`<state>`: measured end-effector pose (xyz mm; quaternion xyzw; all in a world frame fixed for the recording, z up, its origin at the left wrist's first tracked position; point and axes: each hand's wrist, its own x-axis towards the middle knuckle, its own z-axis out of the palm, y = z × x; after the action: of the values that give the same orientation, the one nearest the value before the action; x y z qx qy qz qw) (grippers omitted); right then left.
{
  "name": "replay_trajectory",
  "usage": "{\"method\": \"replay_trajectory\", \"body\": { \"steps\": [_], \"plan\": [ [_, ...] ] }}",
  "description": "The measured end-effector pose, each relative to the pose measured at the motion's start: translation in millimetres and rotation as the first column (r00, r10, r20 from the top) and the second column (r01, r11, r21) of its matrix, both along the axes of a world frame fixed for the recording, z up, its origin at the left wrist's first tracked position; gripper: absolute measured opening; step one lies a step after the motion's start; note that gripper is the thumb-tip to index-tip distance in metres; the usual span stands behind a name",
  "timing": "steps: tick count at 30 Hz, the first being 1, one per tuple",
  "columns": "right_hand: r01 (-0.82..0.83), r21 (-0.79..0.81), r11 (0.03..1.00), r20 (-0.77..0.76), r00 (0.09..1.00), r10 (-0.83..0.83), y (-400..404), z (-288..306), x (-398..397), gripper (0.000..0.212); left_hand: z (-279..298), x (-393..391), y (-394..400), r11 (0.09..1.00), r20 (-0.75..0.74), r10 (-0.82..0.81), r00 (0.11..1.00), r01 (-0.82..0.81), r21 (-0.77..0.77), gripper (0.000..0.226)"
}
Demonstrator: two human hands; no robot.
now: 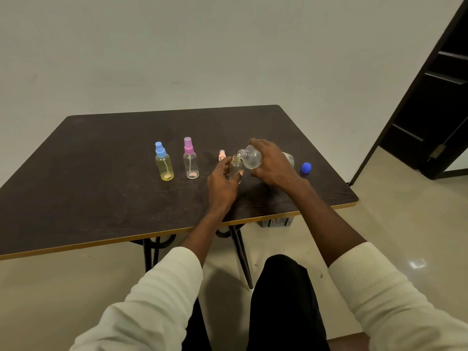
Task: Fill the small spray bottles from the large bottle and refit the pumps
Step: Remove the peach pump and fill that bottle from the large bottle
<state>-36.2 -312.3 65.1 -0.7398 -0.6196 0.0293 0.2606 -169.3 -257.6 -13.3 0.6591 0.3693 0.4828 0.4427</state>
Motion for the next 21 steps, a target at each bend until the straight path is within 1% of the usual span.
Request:
{"method": "replay_trajectory", "body": {
  "steps": [4,9,13,21],
  "plan": [
    [0.001,0.01,1.0,0.02,1.0,-0.001,1.4,0.3,0.7,0.081,0.9,-0.3,-0.7,1.0,-0.01,0.011,1.0,-0.011,0.011,0.046],
    [-0.007,0.01,1.0,0.031,0.999,0.007,2.7,-0.3,0.7,0.082,0.3,-0.7,-0.7,1.0,-0.021,0.011,1.0,-0.011,0.011,0.05],
    [-0.008,0.014,1.0,0.036,0.999,0.007,3.1,-0.9,1.7,0.082,0.5,-1.0,-1.3,1.0,-0.021,0.005,1.0,-0.005,0.03,0.049],
    [-0.013,0.026,1.0,0.09,0.996,0.01,2.8,0.5,2.4,0.082,1.2,-0.8,-1.7,1.0,-0.01,0.005,1.0,-0.004,0.013,0.047]
  ]
}}
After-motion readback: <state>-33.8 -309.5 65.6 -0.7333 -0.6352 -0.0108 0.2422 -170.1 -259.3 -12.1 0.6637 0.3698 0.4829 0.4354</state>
